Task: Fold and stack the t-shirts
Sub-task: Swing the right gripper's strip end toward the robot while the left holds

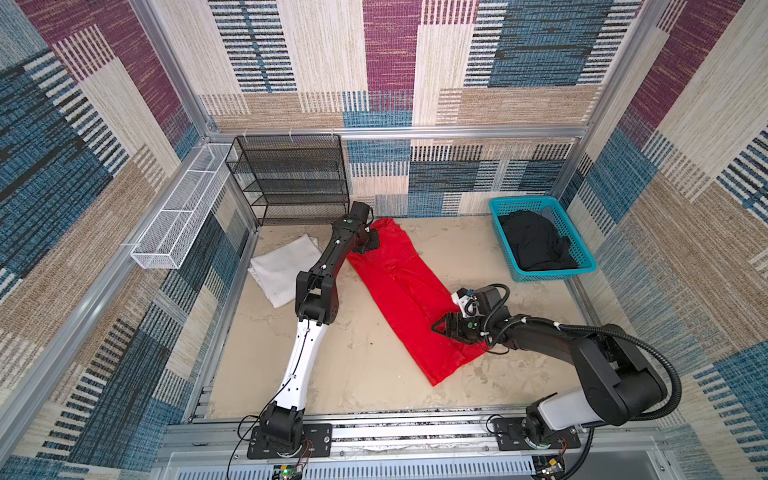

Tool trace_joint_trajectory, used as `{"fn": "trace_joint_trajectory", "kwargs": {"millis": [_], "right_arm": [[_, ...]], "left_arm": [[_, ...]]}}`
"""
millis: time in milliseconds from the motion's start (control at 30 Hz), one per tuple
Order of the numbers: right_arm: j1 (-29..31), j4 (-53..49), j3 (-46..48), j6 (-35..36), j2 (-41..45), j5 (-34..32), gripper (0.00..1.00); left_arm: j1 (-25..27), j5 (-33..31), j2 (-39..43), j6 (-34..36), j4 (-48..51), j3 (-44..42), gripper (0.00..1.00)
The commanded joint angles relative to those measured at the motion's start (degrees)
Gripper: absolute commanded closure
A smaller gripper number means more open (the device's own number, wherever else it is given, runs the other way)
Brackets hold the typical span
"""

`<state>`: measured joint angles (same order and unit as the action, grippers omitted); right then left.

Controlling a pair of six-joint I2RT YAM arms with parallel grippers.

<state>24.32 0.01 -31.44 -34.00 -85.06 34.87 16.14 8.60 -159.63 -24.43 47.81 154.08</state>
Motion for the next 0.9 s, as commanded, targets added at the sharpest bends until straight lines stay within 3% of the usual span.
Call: {"fn": "trace_joint_trajectory", "kwargs": {"millis": [0,267,367,533,700,867], "right_arm": [[4.48,-3.04,-0.01,-5.11,-2.24,2.74,0.27],[13.82,-1.16,-10.40,-5.07,-10.93,5.04,0.27],[13.83,-1.98,-12.39,-5.02,-8.49,3.83,0.27],[13.74,-9.17,-15.67,-3.44,-0.91,-4.04,0.25],[12.87,-13.77,-13.79,-2.83,4.65,-9.64,0.30],[12.68,-13.76,-9.58,-2.11,7.71,-11.05,0.38]], "left_arm": [[-0.15,2.82,-1.24,1.06,2.54,-1.85,0.64],[-0.15,7.04,-1.91,0.30,-9.70,-1.13,0.52],[-0.15,7.62,-1.50,1.19,-12.74,-0.54,0.50],[0.02,11.28,3.79,3.23,-14.35,-2.69,0.49],[1.80,9.72,18.40,5.69,-10.14,-18.69,0.49],[4.36,7.21,38.30,4.02,-12.74,-48.28,0.48]]}}
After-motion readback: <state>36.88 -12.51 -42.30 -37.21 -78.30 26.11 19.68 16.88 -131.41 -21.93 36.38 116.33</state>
